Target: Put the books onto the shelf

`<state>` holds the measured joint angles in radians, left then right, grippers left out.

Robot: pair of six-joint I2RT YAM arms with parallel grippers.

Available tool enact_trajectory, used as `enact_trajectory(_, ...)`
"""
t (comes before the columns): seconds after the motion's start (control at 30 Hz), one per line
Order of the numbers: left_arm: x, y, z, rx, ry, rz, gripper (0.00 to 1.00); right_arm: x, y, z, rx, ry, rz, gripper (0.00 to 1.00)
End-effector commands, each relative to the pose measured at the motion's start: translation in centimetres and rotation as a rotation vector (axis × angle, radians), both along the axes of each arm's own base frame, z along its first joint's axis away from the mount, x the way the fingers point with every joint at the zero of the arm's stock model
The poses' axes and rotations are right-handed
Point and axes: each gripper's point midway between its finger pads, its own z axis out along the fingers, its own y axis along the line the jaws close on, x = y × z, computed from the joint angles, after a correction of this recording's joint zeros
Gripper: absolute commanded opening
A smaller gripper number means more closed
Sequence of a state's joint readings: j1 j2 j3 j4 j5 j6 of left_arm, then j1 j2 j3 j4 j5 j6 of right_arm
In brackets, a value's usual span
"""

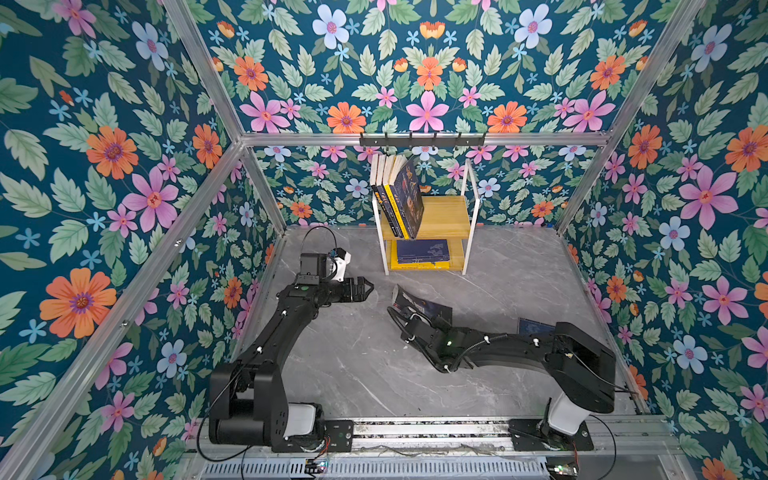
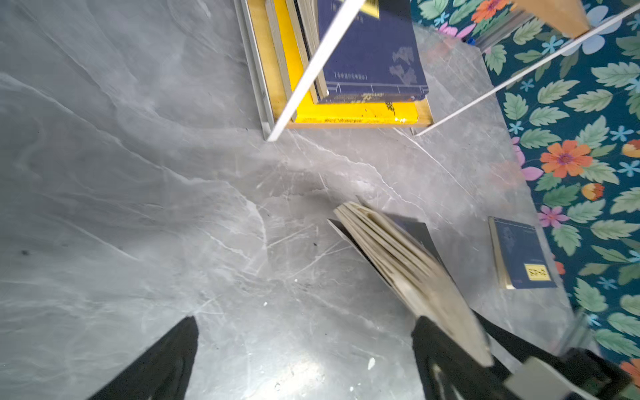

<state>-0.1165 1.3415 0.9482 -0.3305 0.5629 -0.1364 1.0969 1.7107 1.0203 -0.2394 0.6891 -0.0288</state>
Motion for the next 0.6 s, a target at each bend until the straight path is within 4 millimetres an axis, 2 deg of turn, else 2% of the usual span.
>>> enact_trajectory(0.0, -0.1, 1.4, 1.2, 0.101, -0.102, 0.010, 1.00, 0.2, 1.3, 3.7, 0.152, -0.065, 0.024, 0.00)
enact_trajectory(0.07, -0.3, 1.8, 2.2, 0.123, -0.155, 0.020, 1.00, 0.1, 1.5, 5.1, 0.202, -0.081, 0.040, 0.00)
enact_trajectory(0.13, -0.4, 2.4, 2.3, 0.155, -0.187, 0.041, 1.00, 0.1, 1.6, 6.3, 0.256, -0.100, 0.039, 0.00)
enact_trajectory(0.33, -1.9, 4.8, 0.6, 0.178, -0.201, 0.091, 1.00, 0.1, 1.2, 8.9, 0.368, -0.143, 0.023, 0.00)
enact_trajectory(0.47, -1.8, 5.5, 0.2, 0.118, -0.234, 0.120, 1.00, 0.3, 0.4, 10.4, 0.461, -0.158, -0.005, 0.00)
enact_trajectory(0.57, -1.2, 6.8, 0.3, 0.067, -0.238, 0.171, 1.00, 0.4, -0.3, 11.5, 0.535, -0.156, -0.020, 0.00)
